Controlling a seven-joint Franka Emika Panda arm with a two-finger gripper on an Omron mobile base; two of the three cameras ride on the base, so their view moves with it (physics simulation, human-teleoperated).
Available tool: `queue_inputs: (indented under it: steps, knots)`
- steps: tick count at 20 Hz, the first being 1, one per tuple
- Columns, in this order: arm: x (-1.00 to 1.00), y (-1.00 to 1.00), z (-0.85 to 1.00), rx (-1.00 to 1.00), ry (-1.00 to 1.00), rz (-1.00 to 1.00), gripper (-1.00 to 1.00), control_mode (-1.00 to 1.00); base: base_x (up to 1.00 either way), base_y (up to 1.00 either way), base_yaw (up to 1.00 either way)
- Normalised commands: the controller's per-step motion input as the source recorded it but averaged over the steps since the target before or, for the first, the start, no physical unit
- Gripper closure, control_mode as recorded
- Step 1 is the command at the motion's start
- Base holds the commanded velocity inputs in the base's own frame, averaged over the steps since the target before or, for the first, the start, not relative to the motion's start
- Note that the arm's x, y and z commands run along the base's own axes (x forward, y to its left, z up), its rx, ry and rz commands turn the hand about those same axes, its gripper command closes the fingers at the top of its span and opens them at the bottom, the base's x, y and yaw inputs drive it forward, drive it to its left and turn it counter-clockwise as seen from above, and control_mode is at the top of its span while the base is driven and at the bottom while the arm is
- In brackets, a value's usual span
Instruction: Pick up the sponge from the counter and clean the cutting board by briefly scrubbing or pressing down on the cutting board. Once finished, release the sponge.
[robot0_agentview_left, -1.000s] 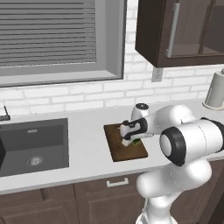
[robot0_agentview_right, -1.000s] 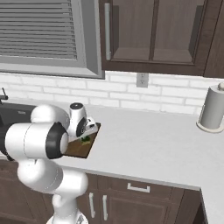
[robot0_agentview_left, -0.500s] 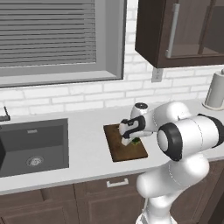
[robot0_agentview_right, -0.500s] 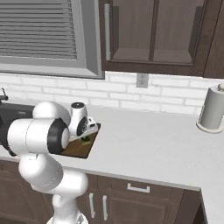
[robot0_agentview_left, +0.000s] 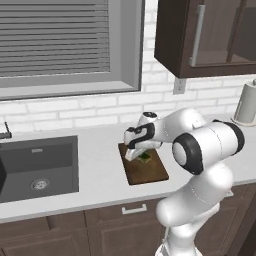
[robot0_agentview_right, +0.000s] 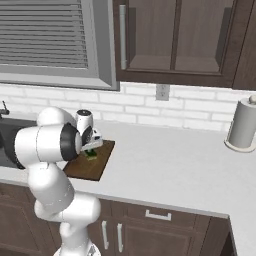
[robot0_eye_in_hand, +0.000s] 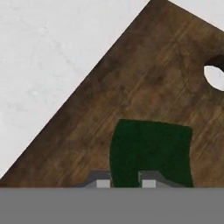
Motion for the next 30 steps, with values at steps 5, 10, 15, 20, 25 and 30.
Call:
queue_inputs:
  steps: [5,10,15,20,25,30]
  knots:
    - [0.08,1.0,-0.36,0.03,0.28,0.13,1.0,-1.0,0.0,0.0,0.0]
    - [-0.15,1.0,-0.93,0.0,0.32,0.15,1.0,-1.0,0.0,0.0,0.0]
    - [-0.54,1.0,-0.87,0.0,0.28,0.18,1.0,-1.0,0.0,0.0,0.0]
    - [-0.67,1.0,-0.51,0.0,0.36,0.21,1.0,-1.0,0.0,0.0,0.0]
    - [-1.0,0.87,-0.67,-0.06,0.05,0.07,1.0,-1.0,0.0,0.0,0.0]
    - [-1.0,0.25,0.25,0.04,-0.1,0.02,1.0,-1.0,0.0,0.0,0.0]
